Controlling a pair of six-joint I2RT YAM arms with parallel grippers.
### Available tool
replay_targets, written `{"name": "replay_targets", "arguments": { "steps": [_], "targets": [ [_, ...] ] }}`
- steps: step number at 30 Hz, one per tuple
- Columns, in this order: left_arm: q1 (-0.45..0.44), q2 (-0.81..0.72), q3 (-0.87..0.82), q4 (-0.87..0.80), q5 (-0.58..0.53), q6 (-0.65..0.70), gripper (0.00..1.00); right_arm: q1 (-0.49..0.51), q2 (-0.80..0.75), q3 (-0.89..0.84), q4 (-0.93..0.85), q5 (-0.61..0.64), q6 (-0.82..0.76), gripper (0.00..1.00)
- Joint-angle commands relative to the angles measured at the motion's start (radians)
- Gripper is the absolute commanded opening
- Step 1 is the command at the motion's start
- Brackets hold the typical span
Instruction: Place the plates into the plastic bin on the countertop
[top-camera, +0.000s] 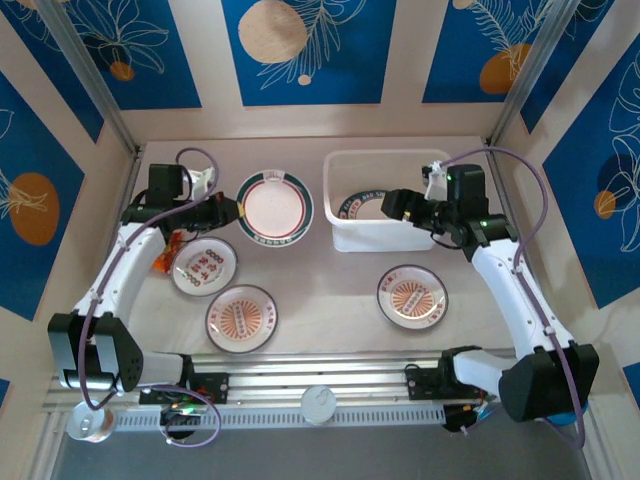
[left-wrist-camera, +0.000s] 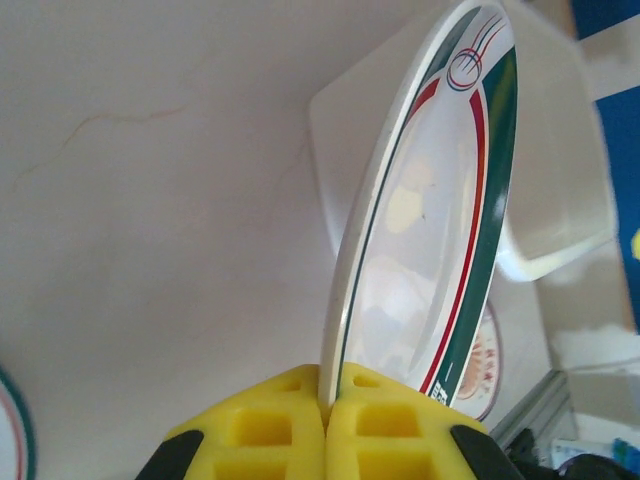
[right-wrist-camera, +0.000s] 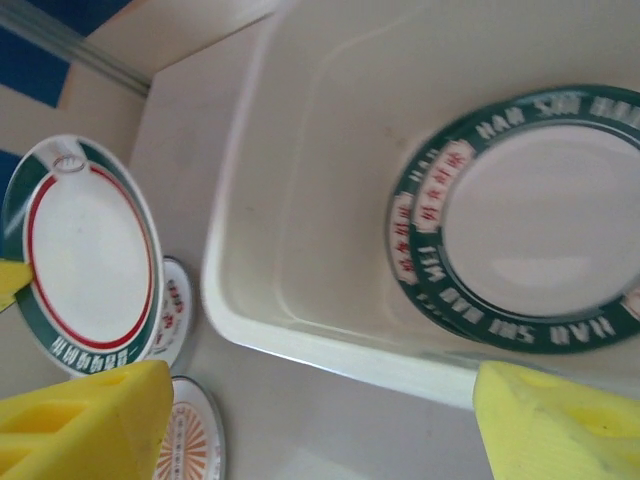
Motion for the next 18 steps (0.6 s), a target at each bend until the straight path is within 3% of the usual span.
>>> {"name": "replay_targets", "arguments": {
  "steps": [1,7,11,18],
  "targets": [
    [0.003,-0.034,0.049,0.089,0.104,-0.064,0.00,0.047,0.045,0.087,0.013,-0.086,-0.038,0.78],
    [-0.036,-0.011,0.055,0.205,0.189,-0.147,0.00,0.132,0.159,0.181,0.024,-0.149,-0.072,0.73],
    [-0.090,0.028,0.111,0.204,0.198,-0.133,0.00,0.174,0.203,0.210,0.036,-0.171,-0.097,0.66],
    [-0.132,0.073,0.138,0.278,0.213,-0.169,0.00,0.184,0.228,0.184,0.098,-0.174,-0.044,0.60]
  ]
}}
